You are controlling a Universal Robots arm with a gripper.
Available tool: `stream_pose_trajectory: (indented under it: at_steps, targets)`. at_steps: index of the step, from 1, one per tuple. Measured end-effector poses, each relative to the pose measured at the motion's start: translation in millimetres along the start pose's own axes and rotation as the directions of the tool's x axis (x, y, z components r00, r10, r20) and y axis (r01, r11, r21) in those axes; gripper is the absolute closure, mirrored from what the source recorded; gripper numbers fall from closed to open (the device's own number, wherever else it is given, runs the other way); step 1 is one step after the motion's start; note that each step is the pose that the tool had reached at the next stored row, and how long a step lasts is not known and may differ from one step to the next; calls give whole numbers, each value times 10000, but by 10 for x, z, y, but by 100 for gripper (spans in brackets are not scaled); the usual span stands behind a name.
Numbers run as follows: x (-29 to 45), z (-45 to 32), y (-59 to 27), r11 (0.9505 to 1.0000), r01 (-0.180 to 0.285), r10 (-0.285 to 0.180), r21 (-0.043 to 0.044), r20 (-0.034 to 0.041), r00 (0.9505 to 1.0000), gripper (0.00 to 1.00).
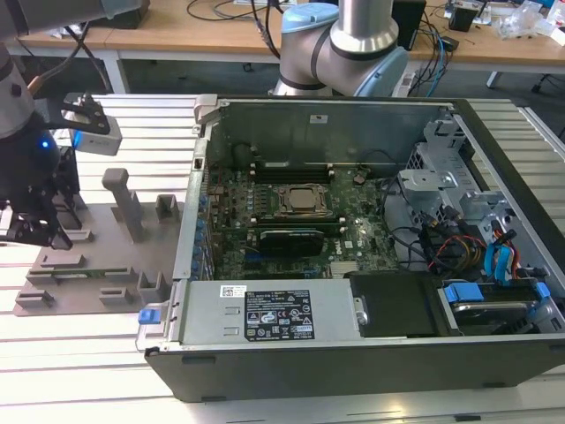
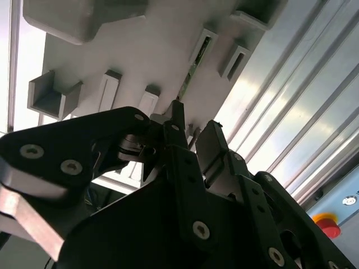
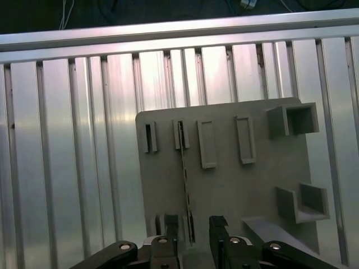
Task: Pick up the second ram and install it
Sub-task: 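Pick up the second ram and move it above second insertion slot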
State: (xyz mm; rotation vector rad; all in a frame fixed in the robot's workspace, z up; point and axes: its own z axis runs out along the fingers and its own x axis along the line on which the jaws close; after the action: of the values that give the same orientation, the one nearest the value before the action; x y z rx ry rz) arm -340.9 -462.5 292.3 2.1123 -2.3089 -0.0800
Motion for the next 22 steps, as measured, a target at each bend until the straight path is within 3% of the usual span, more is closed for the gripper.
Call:
stream_pose_trajectory:
  at_steps: [2, 4, 5, 6, 22]
  targets:
    - [1, 35, -2, 9998, 183, -183, 1, -99, 9998, 64]
    - [2, 61, -4, 9998, 207, -207, 2, -113, 9997, 64]
    - [2, 80, -3, 9998, 204, -204, 5, -184, 9996, 64]
    - [3, 92, -5, 9998, 207, -207, 8, -201, 9996, 64]
    - [10, 343, -15, 9998, 212, -212, 8, -202, 9996, 64]
